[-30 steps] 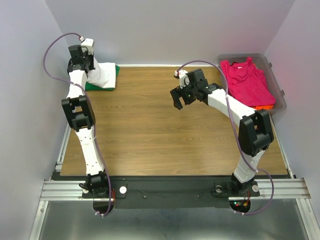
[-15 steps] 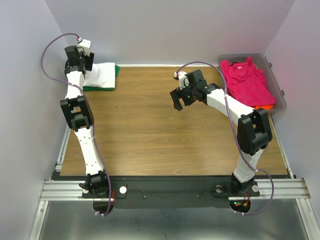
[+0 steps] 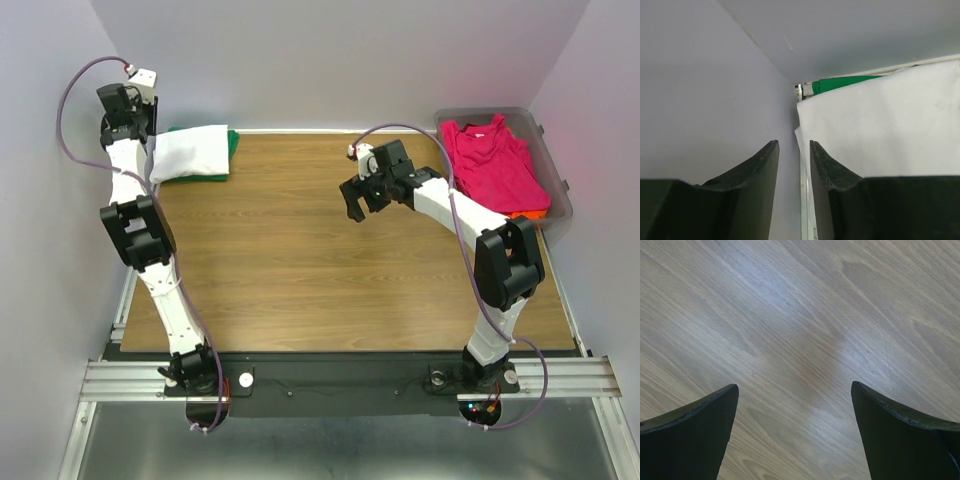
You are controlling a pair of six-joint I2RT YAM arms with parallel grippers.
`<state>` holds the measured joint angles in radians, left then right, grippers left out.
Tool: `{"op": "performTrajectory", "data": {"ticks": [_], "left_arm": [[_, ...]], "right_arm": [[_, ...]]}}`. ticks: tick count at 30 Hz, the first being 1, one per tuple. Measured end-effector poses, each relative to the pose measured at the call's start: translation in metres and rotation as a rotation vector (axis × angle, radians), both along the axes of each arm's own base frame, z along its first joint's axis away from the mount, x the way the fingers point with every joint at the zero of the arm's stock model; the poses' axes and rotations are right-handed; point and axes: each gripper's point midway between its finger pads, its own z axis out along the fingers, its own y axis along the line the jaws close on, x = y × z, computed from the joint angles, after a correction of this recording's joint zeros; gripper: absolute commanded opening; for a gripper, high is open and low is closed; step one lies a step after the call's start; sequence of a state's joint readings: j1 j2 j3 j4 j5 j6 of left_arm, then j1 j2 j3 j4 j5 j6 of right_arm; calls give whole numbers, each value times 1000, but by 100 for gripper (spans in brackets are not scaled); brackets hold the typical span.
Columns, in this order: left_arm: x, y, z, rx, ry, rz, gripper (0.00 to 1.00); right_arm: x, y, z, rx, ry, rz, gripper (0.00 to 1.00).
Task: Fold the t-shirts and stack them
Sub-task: Neatly place the folded tshirt to the corner
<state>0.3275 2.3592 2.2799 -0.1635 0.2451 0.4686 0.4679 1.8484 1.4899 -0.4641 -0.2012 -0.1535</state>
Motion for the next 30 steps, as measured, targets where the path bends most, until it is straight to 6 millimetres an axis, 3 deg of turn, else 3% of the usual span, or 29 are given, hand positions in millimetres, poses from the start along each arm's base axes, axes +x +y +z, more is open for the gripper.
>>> {"op": "performTrajectory", "data": {"ticks": [5,7,10,12,14,18,20,22,26,30], "left_arm": [[-21,-8,7,-71,28,-32,54],[-32,-13,-2,-112,66,-49,72],[-53,-28,-22,-183,133,-81,84],[-74,-42,-34,-221,182,-101,99],[-97,-59,-40,-250,228,-121,99],[-139,-92,-28,-242,249,-150,99],[-160,-123,-13,-215,238,-187,99],[-181,-168,4,-180,213,-262,99],[-221,-242,18,-172,195,-414,99],[-253,-265,11,-212,223,-445,99]], "right_arm": [[-5,2,-4,10,17,14,100],[-8,2,-7,10,30,19,100],[-8,0,-7,20,41,13,100],[-8,-2,-5,32,48,5,100],[-10,-11,-3,48,57,-9,100],[-16,-49,10,80,68,-90,100],[-19,-69,23,93,50,-132,100],[-22,-92,41,110,14,-184,100],[-37,-122,63,136,-38,-250,100],[-57,-139,61,145,-32,-303,100]]}}
